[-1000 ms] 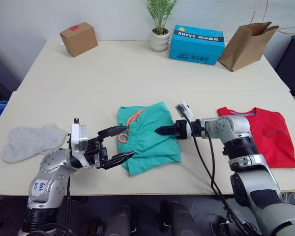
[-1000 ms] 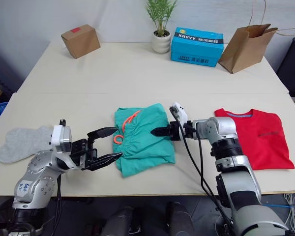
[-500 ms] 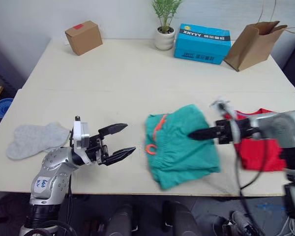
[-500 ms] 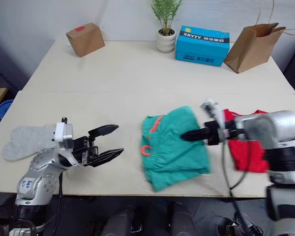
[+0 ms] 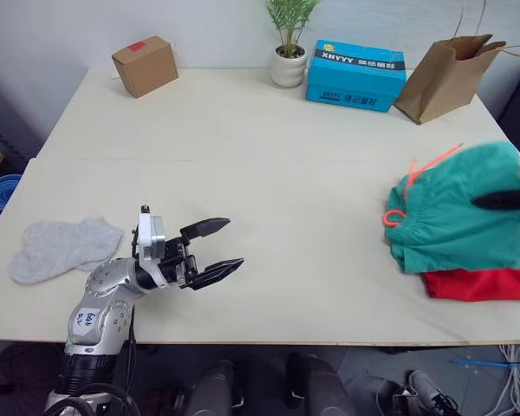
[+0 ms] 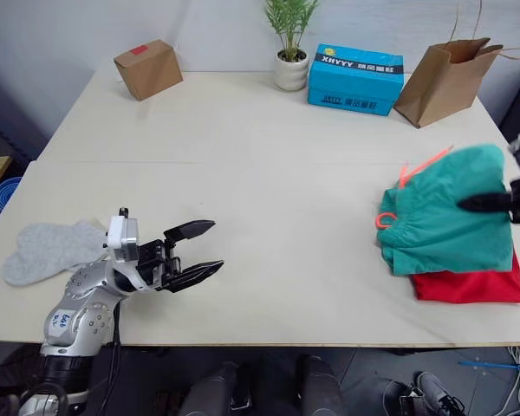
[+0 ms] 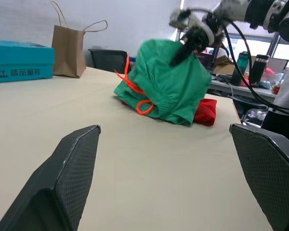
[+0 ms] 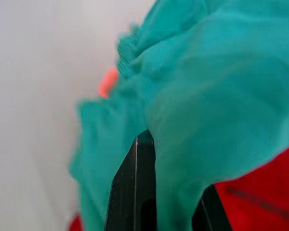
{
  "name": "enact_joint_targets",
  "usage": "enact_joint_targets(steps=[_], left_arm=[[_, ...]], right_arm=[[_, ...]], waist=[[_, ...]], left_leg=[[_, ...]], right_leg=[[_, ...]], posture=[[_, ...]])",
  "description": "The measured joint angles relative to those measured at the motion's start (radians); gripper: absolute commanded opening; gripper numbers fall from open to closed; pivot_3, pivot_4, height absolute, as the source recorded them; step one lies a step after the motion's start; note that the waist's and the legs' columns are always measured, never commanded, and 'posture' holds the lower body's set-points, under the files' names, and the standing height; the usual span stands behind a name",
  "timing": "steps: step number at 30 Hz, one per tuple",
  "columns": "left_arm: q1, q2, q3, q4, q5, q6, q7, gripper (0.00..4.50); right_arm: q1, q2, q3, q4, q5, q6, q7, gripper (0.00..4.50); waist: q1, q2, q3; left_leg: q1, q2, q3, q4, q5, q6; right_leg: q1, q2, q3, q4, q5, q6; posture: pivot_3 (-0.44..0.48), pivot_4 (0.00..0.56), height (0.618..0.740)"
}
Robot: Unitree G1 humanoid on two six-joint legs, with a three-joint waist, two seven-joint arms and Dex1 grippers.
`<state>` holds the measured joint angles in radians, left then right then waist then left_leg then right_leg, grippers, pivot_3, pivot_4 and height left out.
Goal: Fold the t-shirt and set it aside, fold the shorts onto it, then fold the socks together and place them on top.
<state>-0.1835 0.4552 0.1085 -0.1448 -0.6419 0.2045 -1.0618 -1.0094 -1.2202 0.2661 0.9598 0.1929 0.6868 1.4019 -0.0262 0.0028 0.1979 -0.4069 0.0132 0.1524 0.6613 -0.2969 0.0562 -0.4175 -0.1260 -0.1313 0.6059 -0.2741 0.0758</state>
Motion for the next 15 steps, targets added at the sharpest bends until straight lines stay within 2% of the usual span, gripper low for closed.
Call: enact_joint_targets(steps=[4, 7, 10, 13, 15], left_arm=[[-0.001, 0.028, 0.001, -0.002, 0.000, 0.008, -0.002, 4.50], [0.000, 0.042, 0.006, -0.009, 0.000, 0.016, -0.003, 4.50], [0.006, 0.051, 0.010, -0.024, -0.001, 0.025, 0.000, 4.50], [0.023, 0.051, 0.010, -0.044, -0.001, 0.031, 0.004, 4.50], [0.026, 0.051, 0.010, -0.044, -0.001, 0.037, 0.005, 4.50]], right_arm=[[-0.037, 0.060, -0.010, 0.205, -0.104, -0.158, -0.093, 0.05], [-0.039, 0.103, -0.058, 0.272, -0.129, -0.234, -0.189, 0.05], [-0.039, 0.135, -0.078, 0.300, -0.157, -0.253, -0.196, 0.05], [-0.039, 0.136, -0.083, 0.302, -0.182, -0.260, -0.183, 0.67], [-0.038, 0.135, -0.088, 0.302, -0.193, -0.265, -0.163, 1.29]], waist=[[-0.004, 0.000, 0.000], [-0.005, 0.001, 0.000], [-0.004, 0.001, 0.000], [-0.002, 0.001, 0.000], [-0.001, 0.001, 0.000]], left_leg=[[0.001, 0.001, 0.000, 0.000, 0.001, -0.003], [0.001, 0.001, 0.000, 0.000, 0.001, -0.003], [0.001, 0.001, 0.000, 0.001, 0.001, -0.003], [0.001, 0.001, 0.000, 0.001, 0.003, 0.000], [0.001, 0.001, 0.000, 0.001, 0.003, -0.001]], right_leg=[[0.000, 0.001, 0.000, 0.001, 0.000, 0.000], [0.000, 0.001, 0.001, 0.003, 0.000, 0.000], [0.000, 0.001, 0.001, 0.003, 0.000, 0.000], [0.000, 0.001, 0.001, 0.003, 0.000, 0.000], [0.000, 0.001, 0.001, 0.004, 0.000, 0.000]], posture=[[0.000, 0.150, 0.740], [0.000, 0.150, 0.740], [0.000, 0.150, 0.740], [0.000, 0.150, 0.740], [0.000, 0.150, 0.740]])
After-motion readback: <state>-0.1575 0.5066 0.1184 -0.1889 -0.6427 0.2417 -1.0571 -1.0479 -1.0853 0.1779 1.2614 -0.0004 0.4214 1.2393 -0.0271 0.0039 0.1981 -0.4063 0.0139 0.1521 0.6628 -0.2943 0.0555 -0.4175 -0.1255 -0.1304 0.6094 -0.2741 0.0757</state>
